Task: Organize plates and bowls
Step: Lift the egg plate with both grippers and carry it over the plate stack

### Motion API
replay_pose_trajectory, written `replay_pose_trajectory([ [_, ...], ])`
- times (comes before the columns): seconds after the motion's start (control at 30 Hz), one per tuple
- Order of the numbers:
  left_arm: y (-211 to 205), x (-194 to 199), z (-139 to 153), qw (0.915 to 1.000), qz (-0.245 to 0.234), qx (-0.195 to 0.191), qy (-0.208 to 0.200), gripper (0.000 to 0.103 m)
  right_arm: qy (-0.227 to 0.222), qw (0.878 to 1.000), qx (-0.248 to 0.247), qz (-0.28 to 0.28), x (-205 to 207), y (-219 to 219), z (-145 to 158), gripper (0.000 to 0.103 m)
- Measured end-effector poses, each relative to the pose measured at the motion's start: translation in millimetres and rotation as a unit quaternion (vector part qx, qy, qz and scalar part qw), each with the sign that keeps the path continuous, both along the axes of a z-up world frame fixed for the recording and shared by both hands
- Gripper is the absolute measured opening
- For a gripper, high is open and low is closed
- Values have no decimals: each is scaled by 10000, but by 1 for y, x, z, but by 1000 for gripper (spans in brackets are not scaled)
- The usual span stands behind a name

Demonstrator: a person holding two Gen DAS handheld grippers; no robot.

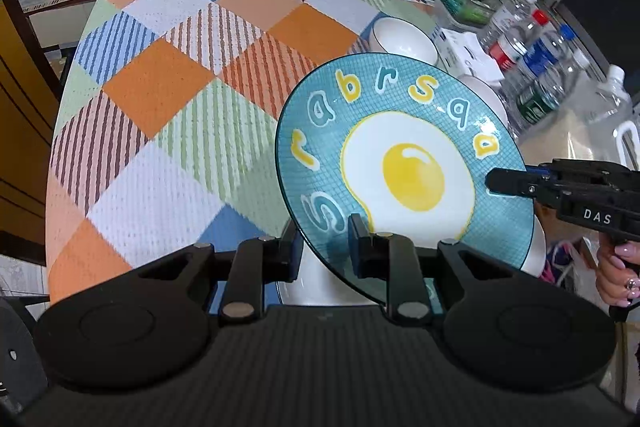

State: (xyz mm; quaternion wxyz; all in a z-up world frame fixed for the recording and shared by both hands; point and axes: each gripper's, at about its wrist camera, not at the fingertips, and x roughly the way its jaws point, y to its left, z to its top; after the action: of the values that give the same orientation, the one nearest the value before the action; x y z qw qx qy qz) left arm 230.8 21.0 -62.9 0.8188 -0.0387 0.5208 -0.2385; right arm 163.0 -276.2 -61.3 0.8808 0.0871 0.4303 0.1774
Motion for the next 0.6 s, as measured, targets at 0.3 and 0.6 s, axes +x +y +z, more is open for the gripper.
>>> replay_pose_trajectory([
  [0.3, -2, -40, -16, 9998, -37, 141, 115, 21, -1, 9997, 211, -111, -49, -2, -18, 21],
  [0.6, -6, -50, -57, 9981, 15, 256, 557, 23, 452, 9988, 141, -83, -65, 1, -46, 21],
])
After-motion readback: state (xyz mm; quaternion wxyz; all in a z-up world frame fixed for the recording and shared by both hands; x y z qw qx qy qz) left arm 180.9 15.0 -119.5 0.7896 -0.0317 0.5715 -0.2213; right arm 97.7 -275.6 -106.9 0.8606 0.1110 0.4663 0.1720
